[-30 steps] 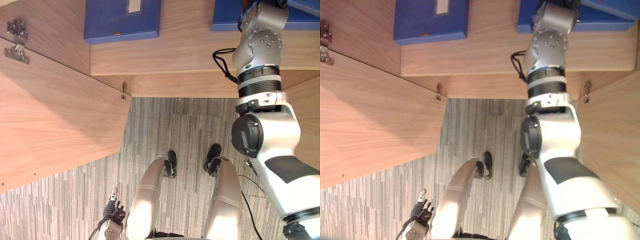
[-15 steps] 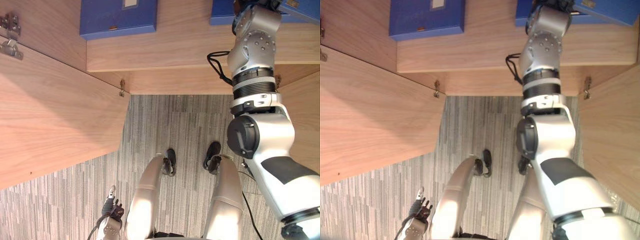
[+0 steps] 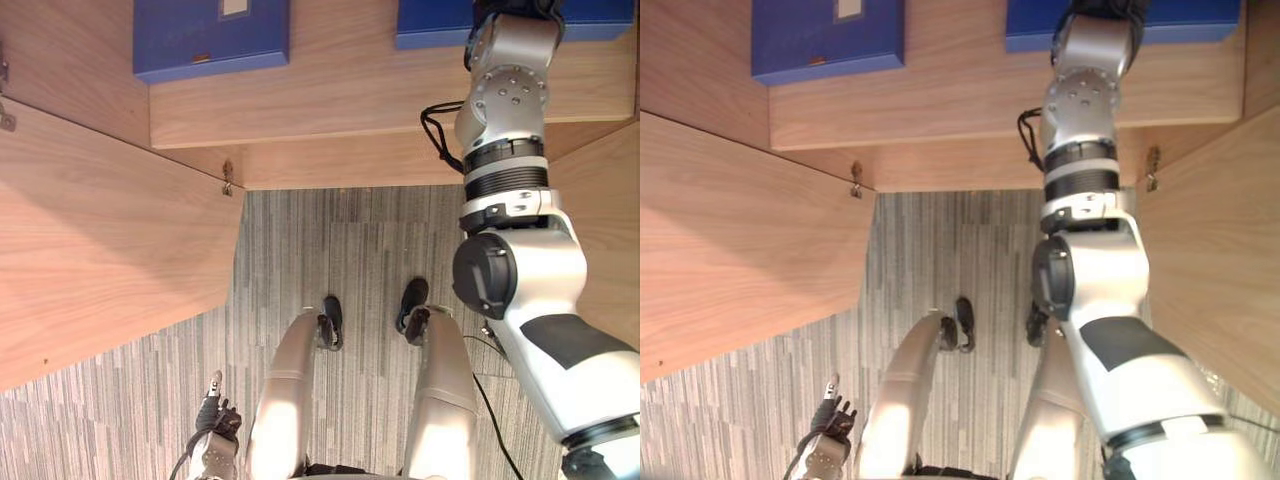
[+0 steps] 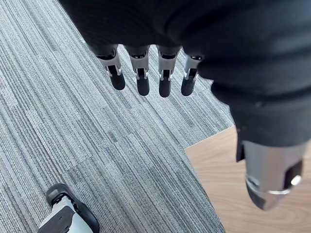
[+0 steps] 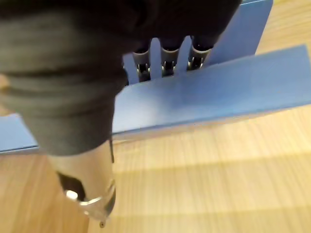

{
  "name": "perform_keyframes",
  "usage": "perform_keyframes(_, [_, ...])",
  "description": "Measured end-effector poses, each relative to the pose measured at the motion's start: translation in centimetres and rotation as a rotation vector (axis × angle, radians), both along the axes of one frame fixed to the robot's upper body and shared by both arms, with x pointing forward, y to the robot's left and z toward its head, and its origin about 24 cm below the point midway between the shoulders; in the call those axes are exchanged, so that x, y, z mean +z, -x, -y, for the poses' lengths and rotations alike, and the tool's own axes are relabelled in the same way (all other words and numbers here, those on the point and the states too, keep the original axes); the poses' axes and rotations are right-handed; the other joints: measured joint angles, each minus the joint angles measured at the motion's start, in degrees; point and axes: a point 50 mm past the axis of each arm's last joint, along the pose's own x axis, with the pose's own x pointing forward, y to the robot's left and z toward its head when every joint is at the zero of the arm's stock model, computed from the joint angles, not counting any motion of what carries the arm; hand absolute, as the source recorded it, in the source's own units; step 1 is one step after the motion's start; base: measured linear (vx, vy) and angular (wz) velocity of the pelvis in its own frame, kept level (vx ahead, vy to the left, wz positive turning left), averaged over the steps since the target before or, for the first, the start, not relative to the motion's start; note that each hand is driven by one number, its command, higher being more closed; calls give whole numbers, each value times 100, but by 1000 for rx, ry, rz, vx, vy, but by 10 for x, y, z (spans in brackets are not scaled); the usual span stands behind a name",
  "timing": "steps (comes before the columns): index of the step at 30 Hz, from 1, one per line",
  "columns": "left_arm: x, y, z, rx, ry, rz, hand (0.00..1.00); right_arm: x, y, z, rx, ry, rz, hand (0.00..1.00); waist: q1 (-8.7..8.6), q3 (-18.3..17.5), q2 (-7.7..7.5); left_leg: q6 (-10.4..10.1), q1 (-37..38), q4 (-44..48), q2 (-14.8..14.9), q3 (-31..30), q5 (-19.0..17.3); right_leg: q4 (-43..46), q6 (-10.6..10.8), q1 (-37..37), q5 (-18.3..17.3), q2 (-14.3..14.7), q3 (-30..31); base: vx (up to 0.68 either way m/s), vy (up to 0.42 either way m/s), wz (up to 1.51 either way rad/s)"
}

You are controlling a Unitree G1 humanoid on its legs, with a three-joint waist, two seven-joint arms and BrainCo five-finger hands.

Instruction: Walk over to the cabinet, pick up the folder, carry it to the office cabinet, place the folder inside the office cabinet, then close the office cabinet door

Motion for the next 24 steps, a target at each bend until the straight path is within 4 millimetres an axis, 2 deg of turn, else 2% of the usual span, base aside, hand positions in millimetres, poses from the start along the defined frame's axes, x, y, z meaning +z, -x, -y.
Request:
perform_keyframes(11, [1, -4, -3, 27, 5, 9, 0, -16, 1, 8, -20, -94, -4, 0, -137, 34, -180, -11, 54, -86, 21, 43, 1, -110, 3, 35, 33, 40, 16, 10, 55, -2])
perform_keyframes(20, [-1, -3, -2, 34, 5, -17, 0, -55, -1, 11, -58, -167, -70, 0, -162, 33, -197, -35, 90, -108, 110, 101, -14, -178, 3, 43, 76, 150, 59, -6, 37, -7])
perform_keyframes(24, [-1, -5, -1, 32, 8, -18, 0, -57, 0, 15, -98, -119, -80, 0, -189, 34, -200, -48, 97, -108, 131, 120, -23, -176, 2, 30, 77, 179, 81, -4, 23, -4])
